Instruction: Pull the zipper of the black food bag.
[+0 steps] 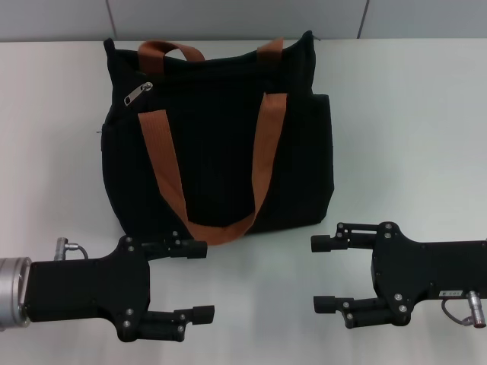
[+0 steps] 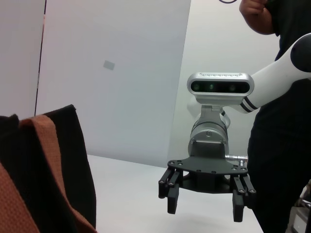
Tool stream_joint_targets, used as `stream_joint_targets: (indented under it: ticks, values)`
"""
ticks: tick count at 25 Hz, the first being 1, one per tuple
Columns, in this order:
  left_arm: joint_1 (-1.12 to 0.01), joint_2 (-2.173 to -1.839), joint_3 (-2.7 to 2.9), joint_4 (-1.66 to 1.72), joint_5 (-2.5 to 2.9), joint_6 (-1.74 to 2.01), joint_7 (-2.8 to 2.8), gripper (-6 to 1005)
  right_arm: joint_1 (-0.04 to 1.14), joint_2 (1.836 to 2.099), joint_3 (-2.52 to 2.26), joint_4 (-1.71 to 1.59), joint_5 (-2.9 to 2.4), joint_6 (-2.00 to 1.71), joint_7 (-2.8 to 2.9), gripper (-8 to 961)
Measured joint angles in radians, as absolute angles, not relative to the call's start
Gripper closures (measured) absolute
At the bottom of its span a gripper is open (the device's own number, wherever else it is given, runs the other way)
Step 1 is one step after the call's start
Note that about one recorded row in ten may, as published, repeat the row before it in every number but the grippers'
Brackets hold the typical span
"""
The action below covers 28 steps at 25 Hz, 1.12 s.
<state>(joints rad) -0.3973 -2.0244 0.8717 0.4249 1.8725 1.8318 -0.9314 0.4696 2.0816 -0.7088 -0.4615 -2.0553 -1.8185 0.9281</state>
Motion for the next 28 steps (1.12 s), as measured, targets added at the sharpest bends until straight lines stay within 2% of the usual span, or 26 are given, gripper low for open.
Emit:
stream_joint_targets:
  ticks: [28]
  values:
    - [-0.396,-2.022,0.881,0.425,1.873,1.825,-0.931,186,0.476,2.083,-0.715,-0.462,-2.056,-1.818,0.928,200]
